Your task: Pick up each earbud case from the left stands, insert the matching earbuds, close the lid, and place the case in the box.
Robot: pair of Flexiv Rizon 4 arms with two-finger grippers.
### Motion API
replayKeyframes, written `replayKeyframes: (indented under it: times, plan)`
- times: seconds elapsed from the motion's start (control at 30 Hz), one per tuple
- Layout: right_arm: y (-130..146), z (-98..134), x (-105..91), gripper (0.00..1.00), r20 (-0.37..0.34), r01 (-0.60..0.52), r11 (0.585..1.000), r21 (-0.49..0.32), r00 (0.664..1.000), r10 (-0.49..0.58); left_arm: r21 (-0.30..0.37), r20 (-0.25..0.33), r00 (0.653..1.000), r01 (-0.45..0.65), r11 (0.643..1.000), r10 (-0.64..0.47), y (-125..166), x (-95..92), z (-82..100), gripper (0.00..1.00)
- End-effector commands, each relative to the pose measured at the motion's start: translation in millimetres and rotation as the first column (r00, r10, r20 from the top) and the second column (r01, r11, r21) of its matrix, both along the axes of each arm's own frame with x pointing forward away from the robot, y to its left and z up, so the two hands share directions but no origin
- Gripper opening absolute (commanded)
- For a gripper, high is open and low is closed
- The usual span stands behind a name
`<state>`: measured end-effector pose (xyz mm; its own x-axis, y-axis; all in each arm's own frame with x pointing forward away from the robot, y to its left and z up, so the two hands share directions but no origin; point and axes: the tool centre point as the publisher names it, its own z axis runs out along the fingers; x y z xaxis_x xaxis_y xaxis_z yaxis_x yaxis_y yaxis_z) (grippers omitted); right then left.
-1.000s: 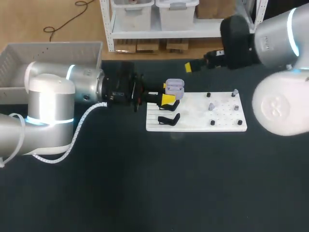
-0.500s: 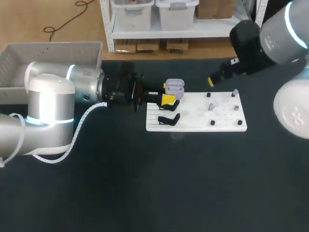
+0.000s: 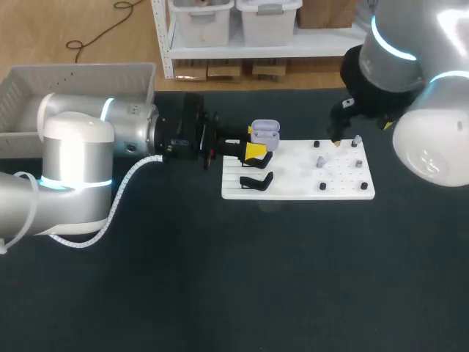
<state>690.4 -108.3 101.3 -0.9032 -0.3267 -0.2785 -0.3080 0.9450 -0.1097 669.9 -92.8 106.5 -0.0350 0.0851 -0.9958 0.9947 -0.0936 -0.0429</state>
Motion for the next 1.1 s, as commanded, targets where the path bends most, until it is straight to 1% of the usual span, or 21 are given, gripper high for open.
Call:
replayKeyframes:
  times: [0.03,0.63,0.67,0.7,0.73,0.77,0.8,0.87,0.93,1.03,1.1]
  plan:
    - [1.2,-5.3,1.6,1.0,0.045,0.04,0.993,-0.108,0.998,-0.035,-0.003,0.003,1.0,-0.002,1.0,0.002,0.2,-0.4,-1.0,0.0]
    - [1.2,-5.3,1.6,1.0,0.045,0.04,0.993,-0.108,0.998,-0.035,-0.003,0.003,1.0,-0.002,1.0,0.002,0.2,-0.4,-1.0,0.0]
    - [-2.2,-7.0,6.6,1.0,0.077,0.039,0.991,-0.125,0.997,-0.029,-0.003,0.003,1.0,-0.002,1.0,0.002,0.2,-0.4,-1.0,0.0]
    - [-4.7,-8.4,10.4,1.0,0.086,0.038,0.99,-0.136,0.996,-0.026,-0.003,0.003,1.0,-0.002,1.0,0.002,0.2,-0.4,-1.0,0.0]
    - [-7.0,-10.2,13.8,1.0,0.099,0.027,0.985,-0.17,0.995,-0.01,-0.003,0.003,1.0,-0.002,1.0,0.002,0.2,-0.4,-1.0,0.0]
    - [-8.7,-12.2,15.9,1.0,0.097,0.016,0.976,-0.215,0.995,0.005,-0.003,0.003,1.0,-0.002,1.0,0.002,0.2,-0.4,-1.0,0.0]
    - [-9.6,-13.9,17.8,1.0,0.087,0.007,0.975,-0.221,0.996,0.013,-0.003,0.003,1.0,-0.002,1.0,0.002,0.2,-0.4,-1.0,0.0]
    - [-12.0,-17.9,22.7,1.0,0.066,-0.003,0.975,-0.223,0.998,0.019,-0.003,0.003,1.0,-0.002,1.0,0.002,0.2,-0.4,-1.0,0.0]
    - [-15.4,-23.1,28.1,1.0,0.059,-0.003,0.974,-0.228,0.998,0.017,-0.003,0.003,1.0,-0.002,1.0,0.002,0.2,-0.4,-1.0,0.0]
    - [-21.1,-28.7,34.5,1.0,0.041,-0.002,0.978,-0.207,0.999,0.011,-0.003,0.003,1.0,-0.002,1.0,0.002,0.2,-0.4,-1.0,0.0]
    - [-26.3,-30.8,40.2,1.0,0.028,-0.004,0.985,-0.175,1.0,0.009,-0.003,0.003,1.0,-0.002,1.0,0.002,0.2,-0.4,-1.0,0.0]
